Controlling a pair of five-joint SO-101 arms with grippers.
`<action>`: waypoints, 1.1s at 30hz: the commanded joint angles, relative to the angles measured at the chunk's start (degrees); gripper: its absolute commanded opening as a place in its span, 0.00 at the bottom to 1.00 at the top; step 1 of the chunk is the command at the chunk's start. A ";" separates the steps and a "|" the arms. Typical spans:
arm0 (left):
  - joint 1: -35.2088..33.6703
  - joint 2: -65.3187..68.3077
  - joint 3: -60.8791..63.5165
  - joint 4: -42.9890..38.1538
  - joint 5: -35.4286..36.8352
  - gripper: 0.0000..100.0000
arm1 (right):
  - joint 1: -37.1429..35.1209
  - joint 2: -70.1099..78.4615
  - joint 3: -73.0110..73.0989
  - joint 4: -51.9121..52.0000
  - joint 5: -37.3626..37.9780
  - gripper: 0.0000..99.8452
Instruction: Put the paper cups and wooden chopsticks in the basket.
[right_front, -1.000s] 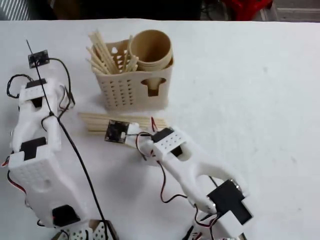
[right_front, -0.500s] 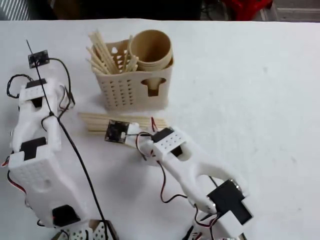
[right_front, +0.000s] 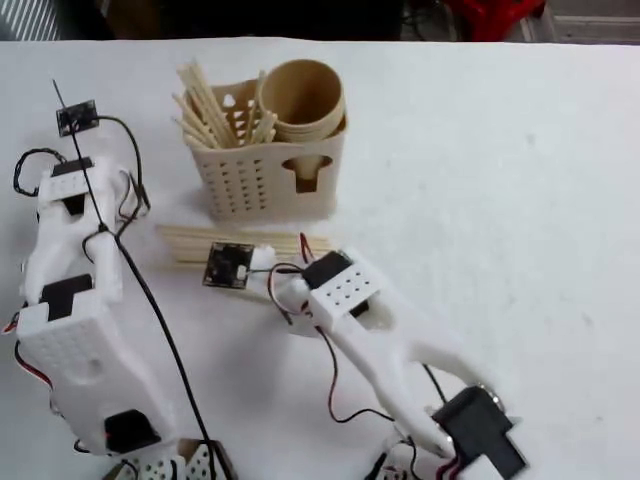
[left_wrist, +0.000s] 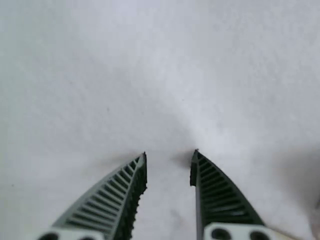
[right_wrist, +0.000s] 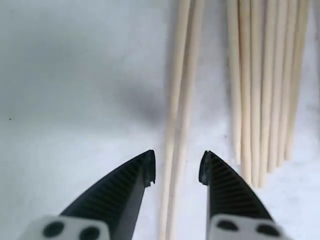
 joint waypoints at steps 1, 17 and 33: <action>0.66 -0.66 -0.26 -0.44 -0.44 0.16 | -0.48 -3.91 -2.29 -2.68 -0.35 0.16; 0.66 -0.66 -0.09 -0.44 -0.44 0.16 | 1.19 9.01 -4.57 -12.70 -2.90 0.16; 0.57 -0.66 -0.09 -0.44 -0.44 0.16 | 2.42 16.92 -7.21 -11.47 -3.16 0.11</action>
